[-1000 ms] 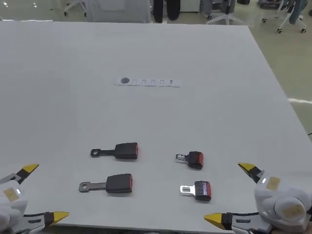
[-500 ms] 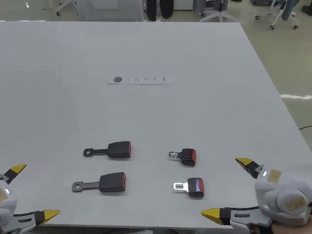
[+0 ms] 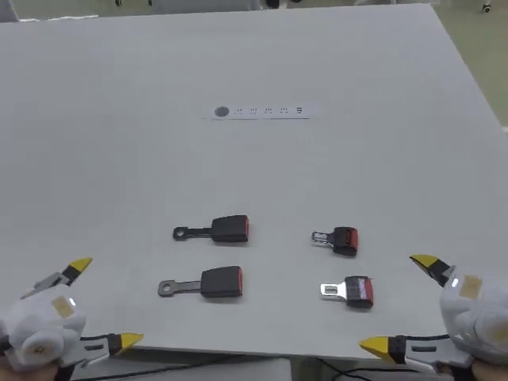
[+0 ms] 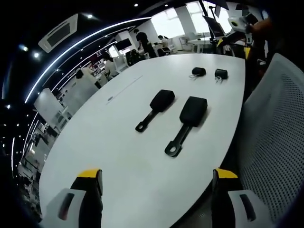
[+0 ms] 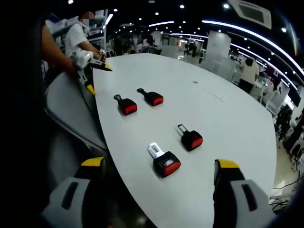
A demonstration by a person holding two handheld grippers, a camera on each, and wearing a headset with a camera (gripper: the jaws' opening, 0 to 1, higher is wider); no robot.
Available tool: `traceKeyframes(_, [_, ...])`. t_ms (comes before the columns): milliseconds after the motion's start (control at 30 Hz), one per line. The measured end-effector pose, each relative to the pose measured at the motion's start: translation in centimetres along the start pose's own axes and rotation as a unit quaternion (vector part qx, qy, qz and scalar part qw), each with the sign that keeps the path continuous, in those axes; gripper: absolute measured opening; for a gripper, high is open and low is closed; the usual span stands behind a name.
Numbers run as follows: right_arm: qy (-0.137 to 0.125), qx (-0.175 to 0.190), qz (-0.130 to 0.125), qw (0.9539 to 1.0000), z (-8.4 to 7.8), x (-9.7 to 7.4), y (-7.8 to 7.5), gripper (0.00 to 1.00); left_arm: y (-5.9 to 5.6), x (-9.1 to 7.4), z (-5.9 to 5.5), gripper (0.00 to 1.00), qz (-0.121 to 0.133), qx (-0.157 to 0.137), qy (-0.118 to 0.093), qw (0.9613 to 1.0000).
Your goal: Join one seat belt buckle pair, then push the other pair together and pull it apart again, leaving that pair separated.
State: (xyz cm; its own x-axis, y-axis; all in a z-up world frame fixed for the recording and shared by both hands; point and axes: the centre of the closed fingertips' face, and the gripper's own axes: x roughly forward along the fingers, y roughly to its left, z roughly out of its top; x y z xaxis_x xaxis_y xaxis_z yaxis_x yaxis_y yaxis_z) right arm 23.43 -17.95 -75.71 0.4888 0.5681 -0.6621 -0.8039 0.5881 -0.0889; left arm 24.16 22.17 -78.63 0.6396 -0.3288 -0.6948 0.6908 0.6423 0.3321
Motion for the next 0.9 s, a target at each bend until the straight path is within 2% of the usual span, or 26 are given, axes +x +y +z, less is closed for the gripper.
traceKeyframes(167, [-0.005, 0.017, -0.009, 0.9998, 0.0, 0.5, -0.6, 0.98, -0.5, 0.1, 0.0, 0.99, -0.013, 0.0, 0.001, 0.9999])
traceKeyframes(367, [-0.005, 0.022, -0.015, 0.9996, -0.1, 0.8, -1.0, 0.97, -0.5, 0.3, 0.0, 0.98, -0.012, -0.002, 0.001, 0.9999])
traceKeyframes(567, [0.015, 0.011, 0.0, 0.9998, -1.1, 1.3, -1.2, 0.93, 0.3, 0.3, 0.4, 1.0, -0.002, 0.0, -0.008, 1.0])
traceKeyframes(633, [0.027, 0.024, 0.004, 0.9993, -1.4, 1.2, -1.3, 0.89, 0.4, 0.3, 0.6, 1.0, -0.004, -0.016, -0.01, 0.9998])
traceKeyframes(700, [0.032, 0.021, 0.008, 0.9992, -1.5, 1.3, -1.4, 0.87, 0.1, 0.4, -0.1, 0.99, -0.01, -0.027, 0.007, 0.9996])
traceKeyframes(767, [0.033, 0.01, 0.006, 0.9994, -1.4, 1.4, -1.6, 0.87, 0.1, 0.4, -0.3, 0.96, -0.012, -0.021, 0.01, 0.9997])
traceKeyframes(900, [0.031, 0.01, 0.005, 0.9995, -0.9, 1.5, -2.0, 0.85, -0.2, 0.4, -0.3, 0.97, -0.024, -0.019, 0.015, 0.9994])
